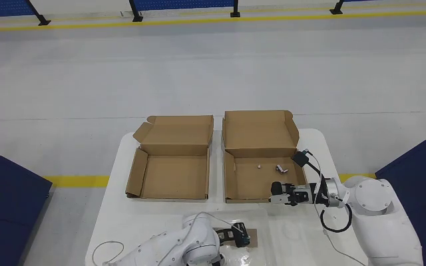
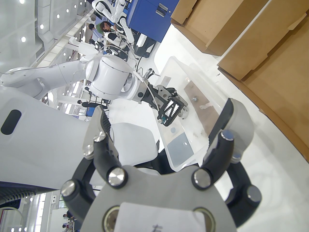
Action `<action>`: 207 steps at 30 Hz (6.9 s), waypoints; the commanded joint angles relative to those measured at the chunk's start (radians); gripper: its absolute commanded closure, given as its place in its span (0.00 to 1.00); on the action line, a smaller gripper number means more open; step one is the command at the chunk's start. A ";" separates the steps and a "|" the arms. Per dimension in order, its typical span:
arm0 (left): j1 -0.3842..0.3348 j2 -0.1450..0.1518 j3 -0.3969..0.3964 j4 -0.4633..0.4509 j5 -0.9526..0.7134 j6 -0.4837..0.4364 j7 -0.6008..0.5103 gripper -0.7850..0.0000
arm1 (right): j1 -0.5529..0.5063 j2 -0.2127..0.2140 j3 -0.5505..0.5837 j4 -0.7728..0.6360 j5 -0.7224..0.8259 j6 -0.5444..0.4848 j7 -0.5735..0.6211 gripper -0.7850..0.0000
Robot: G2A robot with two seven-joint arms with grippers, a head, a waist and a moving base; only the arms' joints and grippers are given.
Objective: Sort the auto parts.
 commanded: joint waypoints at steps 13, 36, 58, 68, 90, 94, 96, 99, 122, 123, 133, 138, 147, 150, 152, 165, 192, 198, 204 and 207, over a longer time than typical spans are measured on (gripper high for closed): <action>-0.001 -0.016 0.001 0.015 0.032 0.034 -0.016 0.76 | 0.000 0.000 0.000 0.000 0.000 0.000 0.000 0.00; 0.036 -0.014 -0.018 -0.029 0.087 0.028 -0.036 0.70 | 0.000 0.000 0.000 0.000 0.000 0.000 0.000 0.00; 0.041 -0.041 -0.010 0.001 0.124 0.037 -0.041 0.60 | 0.000 0.000 0.000 0.000 0.000 0.000 0.000 0.00; 0.062 -0.037 -0.036 -0.014 0.196 0.093 -0.051 0.61 | 0.000 0.000 0.000 0.000 0.000 0.000 0.000 0.00; 0.092 -0.039 -0.063 -0.015 0.189 0.031 -0.054 0.61 | 0.000 0.000 0.000 0.000 0.000 0.000 0.000 0.00; 0.084 -0.049 -0.056 0.003 0.186 0.030 -0.056 0.63 | 0.000 0.000 0.000 0.000 0.000 0.000 0.000 0.00; 0.082 -0.053 -0.054 0.007 0.185 0.031 -0.058 0.67 | 0.000 0.000 0.000 0.000 0.000 0.000 0.000 0.00; 0.080 -0.057 -0.052 0.011 0.188 0.031 -0.057 0.69 | 0.000 0.000 0.000 0.000 0.000 0.000 0.000 0.00; 0.094 -0.072 -0.048 0.013 0.212 0.021 -0.080 0.73 | 0.000 0.000 0.000 0.000 0.000 0.000 0.000 0.00; 0.093 -0.073 -0.047 0.016 0.214 0.022 -0.080 0.73 | 0.000 0.000 0.000 0.000 0.000 0.000 0.000 0.00; 0.088 -0.086 -0.048 0.043 0.221 0.026 -0.066 1.00 | 0.000 0.000 0.000 0.000 0.000 0.000 0.000 0.00; 0.090 -0.087 -0.054 0.041 0.226 0.028 -0.071 1.00 | 0.000 0.000 0.000 0.000 0.000 0.000 0.000 0.00; 0.115 -0.071 -0.090 -0.041 0.245 0.023 -0.113 1.00 | 0.000 0.000 0.000 0.000 0.000 0.000 0.000 0.00; 0.130 -0.060 -0.109 -0.091 0.251 0.008 -0.125 1.00 | 0.000 0.000 0.000 0.000 0.000 0.000 0.000 0.00; 0.141 -0.051 -0.124 -0.122 0.250 -0.009 -0.132 1.00 | 0.000 0.000 0.000 0.000 0.000 0.000 0.000 0.00; 0.187 -0.005 -0.208 -0.274 0.240 -0.112 -0.102 1.00 | 0.000 0.000 0.000 0.000 0.000 0.000 0.000 0.00; 0.400 0.139 -0.641 -0.306 0.095 -0.771 0.729 1.00 | 0.000 0.000 0.000 0.000 0.000 0.000 0.000 0.00; 0.393 0.143 -0.638 -0.303 0.102 -0.771 0.745 1.00 | 0.000 0.000 0.000 0.000 0.000 0.000 0.000 0.00; 0.392 0.144 -0.644 -0.292 0.083 -0.771 0.815 1.00 | 0.000 0.000 0.000 0.000 0.000 0.000 0.000 0.00; 0.386 0.152 -0.640 -0.289 0.065 -0.771 0.995 1.00 | 0.000 0.000 0.000 0.000 0.000 0.000 0.000 0.00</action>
